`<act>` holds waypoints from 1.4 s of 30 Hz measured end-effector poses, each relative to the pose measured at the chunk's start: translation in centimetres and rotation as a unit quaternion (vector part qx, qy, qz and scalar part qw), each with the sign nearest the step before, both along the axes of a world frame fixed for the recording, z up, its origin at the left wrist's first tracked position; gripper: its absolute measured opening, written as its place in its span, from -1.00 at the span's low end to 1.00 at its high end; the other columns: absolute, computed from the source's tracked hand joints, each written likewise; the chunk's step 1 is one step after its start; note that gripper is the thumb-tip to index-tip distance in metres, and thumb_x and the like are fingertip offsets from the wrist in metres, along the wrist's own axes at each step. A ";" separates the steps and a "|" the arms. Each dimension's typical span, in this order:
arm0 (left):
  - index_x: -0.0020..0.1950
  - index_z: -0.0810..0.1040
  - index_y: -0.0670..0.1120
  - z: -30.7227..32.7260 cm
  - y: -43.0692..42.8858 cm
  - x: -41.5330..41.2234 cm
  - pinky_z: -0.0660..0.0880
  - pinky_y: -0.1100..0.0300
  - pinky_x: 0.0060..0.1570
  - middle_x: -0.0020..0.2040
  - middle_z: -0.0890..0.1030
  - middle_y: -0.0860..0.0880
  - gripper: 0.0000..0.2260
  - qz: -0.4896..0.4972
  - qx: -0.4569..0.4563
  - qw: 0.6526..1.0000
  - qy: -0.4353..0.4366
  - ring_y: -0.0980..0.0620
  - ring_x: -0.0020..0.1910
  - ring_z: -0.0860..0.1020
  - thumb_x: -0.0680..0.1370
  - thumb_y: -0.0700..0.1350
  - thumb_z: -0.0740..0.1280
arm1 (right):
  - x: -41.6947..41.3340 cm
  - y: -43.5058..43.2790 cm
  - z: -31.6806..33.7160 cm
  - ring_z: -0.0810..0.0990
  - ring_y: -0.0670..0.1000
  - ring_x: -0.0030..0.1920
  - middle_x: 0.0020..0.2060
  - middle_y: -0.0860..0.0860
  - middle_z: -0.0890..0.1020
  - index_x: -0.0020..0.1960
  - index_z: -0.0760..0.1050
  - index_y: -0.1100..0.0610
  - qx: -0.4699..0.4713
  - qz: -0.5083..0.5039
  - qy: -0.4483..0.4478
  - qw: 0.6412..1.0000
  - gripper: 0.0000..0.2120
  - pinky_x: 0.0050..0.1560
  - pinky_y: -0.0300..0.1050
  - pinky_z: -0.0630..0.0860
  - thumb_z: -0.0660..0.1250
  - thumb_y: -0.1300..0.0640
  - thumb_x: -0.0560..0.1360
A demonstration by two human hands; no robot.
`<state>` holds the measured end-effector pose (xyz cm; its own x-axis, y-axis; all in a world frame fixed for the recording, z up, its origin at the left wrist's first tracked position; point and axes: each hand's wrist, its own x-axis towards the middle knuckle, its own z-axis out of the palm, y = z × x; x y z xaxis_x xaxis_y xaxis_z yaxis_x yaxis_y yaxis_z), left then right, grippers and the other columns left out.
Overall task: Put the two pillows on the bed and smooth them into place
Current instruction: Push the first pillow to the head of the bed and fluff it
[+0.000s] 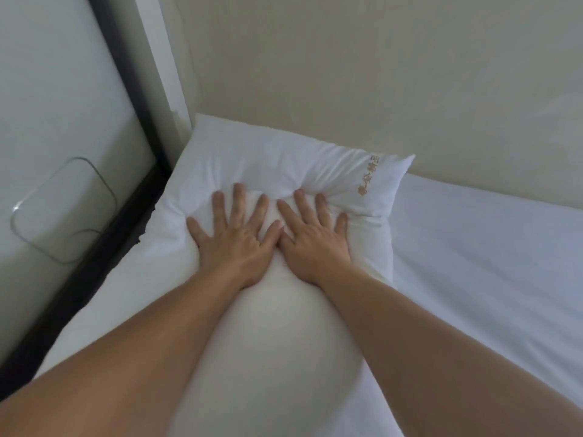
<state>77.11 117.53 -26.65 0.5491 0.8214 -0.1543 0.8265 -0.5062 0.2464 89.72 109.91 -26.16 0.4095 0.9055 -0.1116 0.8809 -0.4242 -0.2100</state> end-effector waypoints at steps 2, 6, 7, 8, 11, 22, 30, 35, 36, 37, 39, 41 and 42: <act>0.44 -0.39 0.30 1.2 -1.5 -3.0 -0.32 -0.36 0.37 0.49 -0.46 0.10 -0.36 0.005 -0.045 0.998 0.037 0.00 0.48 -0.41 0.40 0.44 -0.35 | 0.4 -2.6 1.6 -0.26 0.01 0.53 0.56 -0.13 -0.19 0.54 -0.15 -0.17 -0.033 -0.053 0.016 0.998 -0.36 0.46 0.24 -0.25 -0.17 -0.32 0.51; 0.52 -0.27 0.17 4.5 -4.5 -14.5 -0.25 -0.34 0.40 0.55 -0.33 0.00 -0.29 0.116 -0.064 0.981 0.145 -0.08 0.52 -0.28 0.41 0.41 -0.36 | 1.7 -11.5 7.2 -0.09 0.17 0.54 0.58 0.06 -0.08 0.56 -0.13 -0.04 -0.109 -0.348 0.100 0.926 -0.35 0.47 0.23 -0.07 -0.06 -0.24 0.55; 0.54 -0.20 0.13 5.8 -4.8 -15.9 -0.21 -0.35 0.40 0.57 -0.24 -0.04 -0.28 0.135 -0.037 0.980 0.143 -0.13 0.53 -0.21 0.42 0.38 -0.37 | 0.9 -12.9 8.4 -0.09 0.17 0.54 0.58 0.08 -0.08 0.56 -0.14 -0.03 -0.082 -0.352 0.070 0.930 -0.35 0.48 0.21 -0.06 -0.06 -0.22 0.57; 0.55 -0.16 0.10 7.0 -5.2 -16.2 -0.20 -0.34 0.40 0.58 -0.18 -0.07 -0.29 0.123 -0.002 0.985 0.121 -0.16 0.54 -0.17 0.45 0.35 -0.36 | -1.0 -13.6 9.2 -0.11 0.14 0.55 0.58 0.06 -0.09 0.56 -0.17 -0.04 -0.023 -0.305 0.024 0.952 -0.36 0.49 0.20 -0.08 -0.07 -0.22 0.58; 0.52 -0.26 0.17 8.6 -8.5 -13.7 -0.34 -0.21 0.38 0.56 -0.27 0.03 -0.41 -0.025 0.028 0.999 0.012 -0.05 0.53 -0.24 0.51 0.31 -0.31 | -10.5 -13.3 9.1 -0.19 0.01 0.55 0.55 -0.08 -0.12 0.55 -0.14 -0.14 0.108 -0.058 0.016 0.992 -0.41 0.48 0.07 -0.23 -0.16 -0.29 0.58; 0.56 -0.11 0.10 11.2 -15.5 -22.4 -0.26 -0.17 0.44 0.57 -0.15 -0.01 -0.44 -0.115 0.015 0.991 -0.068 -0.08 0.55 -0.16 0.57 0.24 -0.20 | -21.4 -22.3 11.5 -0.25 -0.07 0.53 0.52 -0.14 -0.26 0.54 -0.25 -0.17 0.032 -0.207 0.056 0.976 -0.39 0.50 0.00 -0.23 -0.21 -0.30 0.54; 0.52 -0.22 0.18 7.7 -17.0 -24.3 -0.13 -0.34 0.39 0.58 -0.25 0.02 -0.38 -0.087 -0.126 0.976 0.152 -0.11 0.54 -0.18 0.50 0.35 -0.22 | -22.0 -26.4 10.1 -0.18 0.10 0.55 0.57 0.01 -0.16 0.57 -0.20 -0.04 -0.160 -0.348 0.107 0.917 -0.41 0.49 0.21 -0.13 -0.14 -0.17 0.60; 0.54 -0.19 0.13 11.8 -24.0 -22.2 -0.15 -0.23 0.43 0.57 -0.27 -0.05 -0.35 -0.201 -0.054 0.978 0.033 -0.12 0.54 -0.18 0.51 0.32 -0.13 | -21.1 -32.3 13.0 -0.10 0.07 0.55 0.58 0.02 -0.07 0.56 -0.15 -0.07 -0.078 -0.320 0.145 0.933 -0.35 0.50 0.14 -0.07 -0.11 -0.29 0.56; 0.53 -0.22 0.14 12.3 -26.2 -22.3 -0.22 -0.20 0.43 0.54 -0.33 -0.02 -0.35 -0.249 -0.053 0.967 0.026 -0.08 0.53 -0.24 0.51 0.33 -0.10 | -20.9 -34.5 13.2 -0.09 0.07 0.55 0.58 0.02 -0.06 0.56 -0.14 -0.08 -0.090 -0.314 0.151 0.933 -0.34 0.50 0.14 -0.07 -0.10 -0.31 0.55; 0.53 -0.21 0.14 12.8 -28.2 -22.3 -0.26 -0.18 0.44 0.53 -0.35 -0.02 -0.34 -0.287 -0.048 0.956 0.027 -0.07 0.53 -0.26 0.51 0.31 -0.07 | -20.5 -36.8 13.3 -0.09 0.07 0.55 0.58 0.02 -0.06 0.56 -0.13 -0.07 -0.105 -0.309 0.146 0.934 -0.32 0.50 0.15 -0.07 -0.08 -0.33 0.54; 0.55 0.00 0.07 14.1 -31.8 -22.5 -0.15 -0.16 0.47 0.58 -0.14 -0.09 -0.38 -0.341 -0.026 0.940 0.018 -0.12 0.55 -0.10 0.53 0.24 0.02 | -18.8 -41.9 13.4 -0.08 0.08 0.55 0.58 0.03 -0.05 0.56 -0.13 -0.07 -0.130 -0.311 0.125 0.933 -0.28 0.50 0.17 -0.06 -0.06 -0.36 0.52; 0.46 0.32 -0.03 15.3 -35.2 -22.5 0.16 -0.20 0.42 0.51 0.26 -0.18 -0.47 -0.380 0.013 0.925 -0.013 -0.19 0.46 0.26 0.53 0.14 0.10 | -16.8 -46.6 13.2 -0.07 0.10 0.55 0.58 0.04 -0.03 0.56 -0.13 -0.06 -0.159 -0.302 0.101 0.934 -0.25 0.49 0.19 -0.03 -0.06 -0.39 0.50; 0.41 0.41 -0.06 15.4 -36.8 -22.2 0.27 -0.21 0.36 0.44 0.39 -0.18 -0.50 -0.397 0.027 0.917 -0.033 -0.19 0.39 0.38 0.52 0.12 0.12 | -16.0 -48.4 13.1 -0.07 0.10 0.55 0.58 0.03 -0.03 0.56 -0.13 -0.06 -0.171 -0.289 0.090 0.938 -0.23 0.49 0.20 -0.03 -0.07 -0.41 0.49</act>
<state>54.89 80.71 -11.26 0.9840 0.1637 -0.0702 0.1759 -0.9546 0.2404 73.69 61.50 -13.08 0.7673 0.4371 -0.4693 0.4470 -0.8892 -0.0975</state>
